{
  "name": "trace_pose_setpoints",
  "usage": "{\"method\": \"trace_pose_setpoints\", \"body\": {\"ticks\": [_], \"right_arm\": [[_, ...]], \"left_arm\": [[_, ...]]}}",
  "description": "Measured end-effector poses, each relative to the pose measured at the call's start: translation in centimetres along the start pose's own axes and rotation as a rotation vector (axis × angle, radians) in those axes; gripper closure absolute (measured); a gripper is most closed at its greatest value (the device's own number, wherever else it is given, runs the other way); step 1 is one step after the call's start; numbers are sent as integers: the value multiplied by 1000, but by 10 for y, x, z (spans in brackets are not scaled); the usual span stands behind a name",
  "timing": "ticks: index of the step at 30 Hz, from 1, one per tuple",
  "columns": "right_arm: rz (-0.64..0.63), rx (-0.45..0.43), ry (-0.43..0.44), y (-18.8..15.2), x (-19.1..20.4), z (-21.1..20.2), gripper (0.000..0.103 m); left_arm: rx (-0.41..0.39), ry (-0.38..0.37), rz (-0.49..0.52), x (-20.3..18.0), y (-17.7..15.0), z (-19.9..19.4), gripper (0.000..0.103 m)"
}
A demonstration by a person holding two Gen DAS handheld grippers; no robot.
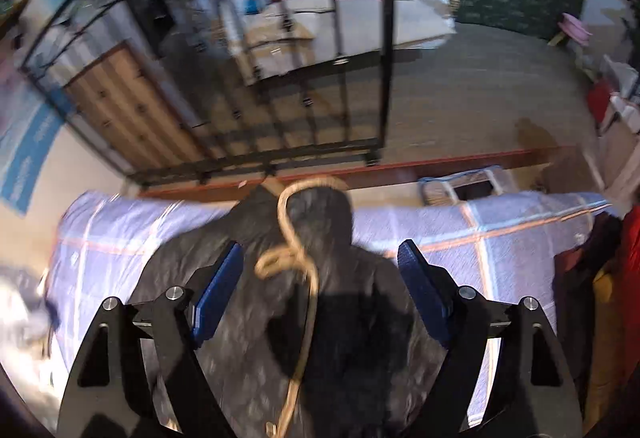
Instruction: Fold large clothes
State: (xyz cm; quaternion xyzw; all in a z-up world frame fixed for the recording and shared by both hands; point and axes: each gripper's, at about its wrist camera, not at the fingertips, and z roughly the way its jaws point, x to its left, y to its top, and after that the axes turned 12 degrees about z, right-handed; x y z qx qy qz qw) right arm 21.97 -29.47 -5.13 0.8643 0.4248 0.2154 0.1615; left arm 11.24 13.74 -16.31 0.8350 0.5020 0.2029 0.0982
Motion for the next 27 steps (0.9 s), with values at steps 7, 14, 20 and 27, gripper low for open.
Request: {"method": "trace_pose_setpoints", "body": {"ticks": [7,14,20,27], "right_arm": [[32,65,-221,-155,-103,-44,22],[290,220,-304,-264,-190,-65,22],[264,147,-246,-252,-180,-72,22],[186,27,-255,-229,-172,-102,22]], "left_arm": [[27,-2,-98,44,-18,-2,6],[144,-3,-61,34,-28,37,28],[137,43,-385,92,3,35,95],[-165,164,-566,174,72,-11,86]]}}
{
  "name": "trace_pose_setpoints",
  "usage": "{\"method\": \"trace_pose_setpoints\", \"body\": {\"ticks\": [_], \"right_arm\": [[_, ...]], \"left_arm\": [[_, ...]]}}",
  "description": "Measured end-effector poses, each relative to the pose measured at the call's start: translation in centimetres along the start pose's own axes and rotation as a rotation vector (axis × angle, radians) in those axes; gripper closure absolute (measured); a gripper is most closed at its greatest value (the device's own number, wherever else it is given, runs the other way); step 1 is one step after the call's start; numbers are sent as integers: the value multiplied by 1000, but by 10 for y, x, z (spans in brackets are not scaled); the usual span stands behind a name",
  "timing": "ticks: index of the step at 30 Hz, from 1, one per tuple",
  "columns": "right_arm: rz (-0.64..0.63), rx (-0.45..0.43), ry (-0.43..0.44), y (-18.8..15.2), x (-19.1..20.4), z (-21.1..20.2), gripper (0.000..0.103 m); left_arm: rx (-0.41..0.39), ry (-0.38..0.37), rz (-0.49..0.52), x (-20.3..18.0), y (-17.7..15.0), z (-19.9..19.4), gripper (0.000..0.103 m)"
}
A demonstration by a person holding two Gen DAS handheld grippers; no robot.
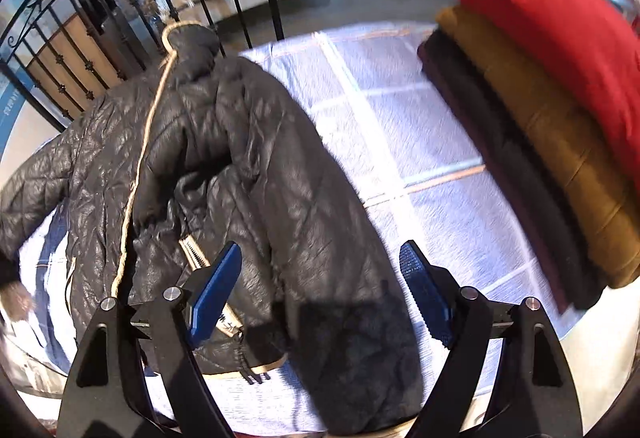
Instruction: Fold large clothes
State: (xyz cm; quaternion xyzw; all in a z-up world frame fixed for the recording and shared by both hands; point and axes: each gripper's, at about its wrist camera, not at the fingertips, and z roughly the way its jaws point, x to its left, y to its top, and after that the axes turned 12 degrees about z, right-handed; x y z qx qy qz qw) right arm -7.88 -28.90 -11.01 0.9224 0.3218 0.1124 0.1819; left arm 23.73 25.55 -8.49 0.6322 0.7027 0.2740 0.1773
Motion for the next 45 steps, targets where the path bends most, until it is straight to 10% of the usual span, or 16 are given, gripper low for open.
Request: {"method": "trace_pose_setpoints", "body": {"ticks": [1,3,5,19,21,22,23,25,32,36,38,42,45], "right_arm": [[6,-7,-14,0,-5,-2,22],[42,-2,-23,2,-21,-5,22],[98,10,-43,1,-43,-6,22],[-78,340,-48,-101,-41,65,22],[-128,378,-91,-113,-39,80,30],[-154,379,-97,-113,-40,82,61],[-191,370,-122,-109,-40,80,84],[-237,323,-146,-91,-46,69,92],[-363,-89,-343,74,-70,-13,94],[-299,-171,-389,172,-71,-10,72],[-201,-209,-309,187,-70,-13,20],[-135,-285,-133,161,-53,-25,17],[-128,-157,139,115,-35,-9,16]], "left_arm": [[32,15,5,-5,6,10,80],[128,79,-12,-13,3,25,29],[156,26,-42,-17,-14,27,17],[363,-172,230,-72,-182,-48,12],[371,-195,238,-76,-187,-51,12],[361,-199,242,-77,-185,-53,12],[345,-199,248,-78,-183,-57,12],[322,-204,256,-77,-174,-62,12],[278,-208,259,-79,-165,-69,12],[279,-235,302,-87,-169,-68,12],[286,-255,325,-90,-172,-68,12],[311,-290,320,-83,-183,-65,12],[345,-312,306,-74,-196,-59,12]]}}
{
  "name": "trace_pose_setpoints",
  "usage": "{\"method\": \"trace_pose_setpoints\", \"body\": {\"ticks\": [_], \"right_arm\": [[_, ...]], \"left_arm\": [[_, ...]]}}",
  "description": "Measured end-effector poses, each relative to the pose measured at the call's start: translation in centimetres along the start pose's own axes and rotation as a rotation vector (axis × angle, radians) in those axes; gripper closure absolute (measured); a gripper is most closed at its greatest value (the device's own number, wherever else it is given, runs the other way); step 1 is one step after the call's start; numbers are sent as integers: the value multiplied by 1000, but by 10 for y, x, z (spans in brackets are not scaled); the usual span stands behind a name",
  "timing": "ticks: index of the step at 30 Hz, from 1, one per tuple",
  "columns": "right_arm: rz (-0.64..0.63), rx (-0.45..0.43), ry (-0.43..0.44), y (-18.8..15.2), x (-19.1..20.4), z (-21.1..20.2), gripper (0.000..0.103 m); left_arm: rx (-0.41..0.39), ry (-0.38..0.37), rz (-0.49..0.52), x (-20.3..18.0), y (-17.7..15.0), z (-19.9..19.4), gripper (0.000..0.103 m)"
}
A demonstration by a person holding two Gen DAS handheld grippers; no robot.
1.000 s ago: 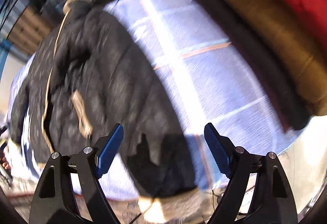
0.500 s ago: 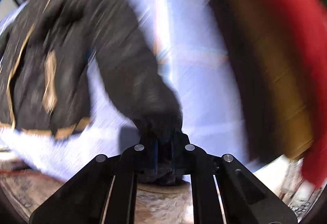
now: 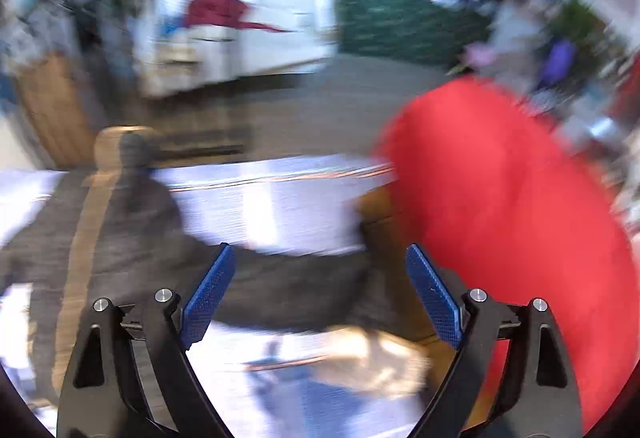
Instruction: Fold large clothes
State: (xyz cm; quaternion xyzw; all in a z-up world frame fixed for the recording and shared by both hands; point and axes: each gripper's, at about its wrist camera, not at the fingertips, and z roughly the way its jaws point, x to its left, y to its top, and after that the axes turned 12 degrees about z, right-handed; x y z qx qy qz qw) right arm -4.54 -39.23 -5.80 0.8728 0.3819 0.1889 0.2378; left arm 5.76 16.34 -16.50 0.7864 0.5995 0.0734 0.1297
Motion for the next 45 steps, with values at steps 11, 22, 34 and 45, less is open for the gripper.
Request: {"method": "trace_pose_setpoints", "body": {"ticks": [11,22,34,45], "right_arm": [[160,556,197,-202,13,103,17],[238,585,384,-199,38,61,89],[95,706,314,-231,42,-50,90],[46,786,95,-296,16,18,64]], "left_arm": [[108,-158,165,-45,-12,70,12],[86,-217,155,-72,18,38,78],[92,-149,235,-48,2,-56,81],[264,-53,341,-38,-32,36,44]]}}
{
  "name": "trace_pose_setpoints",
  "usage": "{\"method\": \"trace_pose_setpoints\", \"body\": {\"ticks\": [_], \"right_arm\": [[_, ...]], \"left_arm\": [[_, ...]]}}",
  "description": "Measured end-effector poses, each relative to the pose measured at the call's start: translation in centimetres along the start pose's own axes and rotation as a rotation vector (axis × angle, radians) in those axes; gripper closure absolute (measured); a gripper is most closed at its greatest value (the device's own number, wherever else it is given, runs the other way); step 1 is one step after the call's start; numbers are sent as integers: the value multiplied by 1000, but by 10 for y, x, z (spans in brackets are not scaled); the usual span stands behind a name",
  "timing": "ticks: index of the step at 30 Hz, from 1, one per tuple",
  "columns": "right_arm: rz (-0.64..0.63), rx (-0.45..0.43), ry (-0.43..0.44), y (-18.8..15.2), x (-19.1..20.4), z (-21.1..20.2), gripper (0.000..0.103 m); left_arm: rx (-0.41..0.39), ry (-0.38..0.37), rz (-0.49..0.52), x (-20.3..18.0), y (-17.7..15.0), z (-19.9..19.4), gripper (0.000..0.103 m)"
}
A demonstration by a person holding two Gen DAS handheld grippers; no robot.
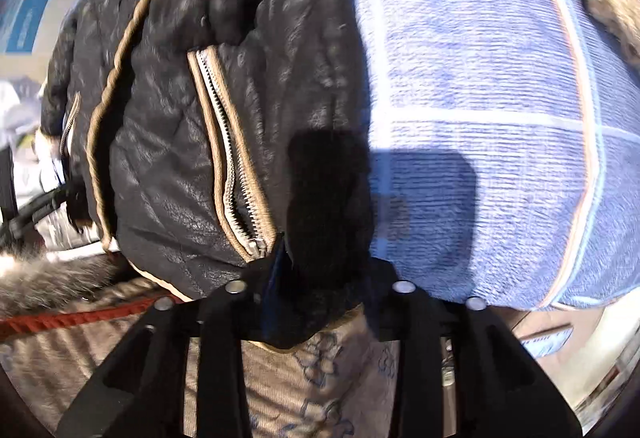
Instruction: Fold large clothes
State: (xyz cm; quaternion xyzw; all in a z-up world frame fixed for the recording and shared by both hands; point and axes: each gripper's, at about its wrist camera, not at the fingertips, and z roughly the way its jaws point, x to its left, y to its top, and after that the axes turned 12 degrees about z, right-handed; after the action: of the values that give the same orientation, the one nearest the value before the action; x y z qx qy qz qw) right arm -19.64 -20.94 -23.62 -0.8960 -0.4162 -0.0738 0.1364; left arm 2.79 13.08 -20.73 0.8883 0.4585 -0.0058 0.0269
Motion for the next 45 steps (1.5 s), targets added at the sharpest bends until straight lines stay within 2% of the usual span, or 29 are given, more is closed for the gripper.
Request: {"method": "trace_pose_setpoints", "body": {"ticks": [2,5,7,8,10,12,15,17,20,24,26,27,29,31,32,33,34,35,36,39,40,41,42,44,45], "right_arm": [[-23,-66,-55,-1,-4,-28,53],[-37,-175,-54,5,-16,-69,52],[-5,-244,-54,26,-24,-86,52],[20,-276,-45,47,-21,-96,52],[100,-331,-22,76,-37,-114,52],[192,-382,-6,99,-47,-120,52],[371,-477,-67,116,-81,-127,52],[461,-521,-159,126,-105,-125,52],[491,-533,-166,141,-128,-121,52],[418,-512,-312,167,-130,-106,52],[377,-514,-400,180,-136,-103,52],[370,-503,-417,184,-138,-99,52],[333,-493,-430,189,-140,-102,72],[279,-502,-445,189,-132,-110,81],[264,-525,-439,187,-132,-124,84],[271,-552,-431,183,-135,-139,85],[281,-575,-429,179,-139,-152,86],[298,-607,-432,174,-146,-173,87],[308,-627,-435,169,-152,-188,87],[341,-678,-435,161,-174,-230,90],[348,-684,-429,159,-179,-240,93],[339,-690,-432,157,-180,-246,102],[327,-701,-455,157,-177,-250,103],[319,-725,-436,150,-173,-262,103],[330,-740,-425,146,-171,-267,103]], "left_arm": [[-70,13,-31,17,-9,-32,36],[-169,23,-119,50,-13,-68,31],[-215,37,-169,70,-1,-77,30],[-232,45,-190,75,10,-75,30],[-263,48,-256,88,33,-76,30],[-296,-2,-334,94,60,-79,30],[-316,-38,-420,111,85,-69,30],[-296,-32,-467,122,97,-60,30],[-269,-71,-558,141,111,-36,30],[-273,-130,-666,161,124,-15,30],[-272,-178,-748,173,133,-3,30],[-262,-199,-787,178,137,4,30],[-251,-236,-855,186,144,16,30],[-229,-252,-887,190,153,29,32],[-214,-246,-887,191,159,34,37],[-208,-233,-881,191,164,37,53],[-205,-214,-873,192,169,38,63],[-211,-205,-866,194,173,36,78],[-224,-190,-864,197,176,34,86],[-331,-146,-868,215,179,11,93],[-362,-122,-872,222,180,1,93],[-377,-97,-879,229,181,-7,94],[-382,-75,-892,235,183,-13,95],[-400,1,-904,247,186,-28,97],[-407,58,-887,251,190,-35,103]]}}
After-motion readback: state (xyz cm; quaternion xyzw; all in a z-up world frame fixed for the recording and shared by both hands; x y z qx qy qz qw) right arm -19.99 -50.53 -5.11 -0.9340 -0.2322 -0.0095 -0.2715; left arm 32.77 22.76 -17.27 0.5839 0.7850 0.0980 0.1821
